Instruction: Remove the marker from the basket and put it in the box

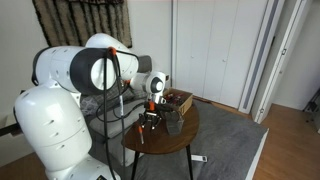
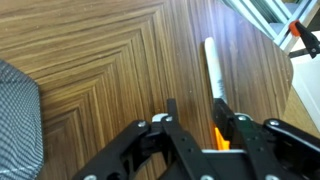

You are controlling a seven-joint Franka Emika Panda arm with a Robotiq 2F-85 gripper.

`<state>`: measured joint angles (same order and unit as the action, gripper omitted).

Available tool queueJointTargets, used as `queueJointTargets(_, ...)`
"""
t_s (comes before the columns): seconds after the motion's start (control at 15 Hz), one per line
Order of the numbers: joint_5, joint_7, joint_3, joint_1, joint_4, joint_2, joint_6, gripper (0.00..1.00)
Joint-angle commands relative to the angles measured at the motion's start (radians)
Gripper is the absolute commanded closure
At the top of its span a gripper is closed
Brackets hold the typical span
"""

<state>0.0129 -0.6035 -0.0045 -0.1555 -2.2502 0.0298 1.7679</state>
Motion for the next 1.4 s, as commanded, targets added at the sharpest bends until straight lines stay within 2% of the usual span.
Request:
queueJointTargets(0.0,0.019,-0.028,0.034,0.027,0.055,-0.028,-0.015,0.27)
queueJointTargets(0.27,0.027,-0.027,0.053,0.027,0.059,-0.010,0.001,0.01)
queueJointTargets(0.47,0.047,-0.075,0.066,0.022,0.040,0.036,0.006,0.00)
queueJointTargets(0.87,0.116,-0.324,0.095,-0.005,-0.043,0.133,0.065,0.00)
queueJointTargets(0.93,0.064,-0.303,0.102,-0.005,-0.064,0.148,0.096,0.00)
queueJointTargets(1.0,0.084,-0.272,0.095,0.002,0.008,0.083,0.040,0.00)
queueJointTargets(1.2,0.080,-0.285,0.099,-0.004,-0.031,0.117,0.071,0.00)
queueJointTargets(1.33,0.119,-0.327,0.099,-0.013,-0.050,0.126,0.087,0.00)
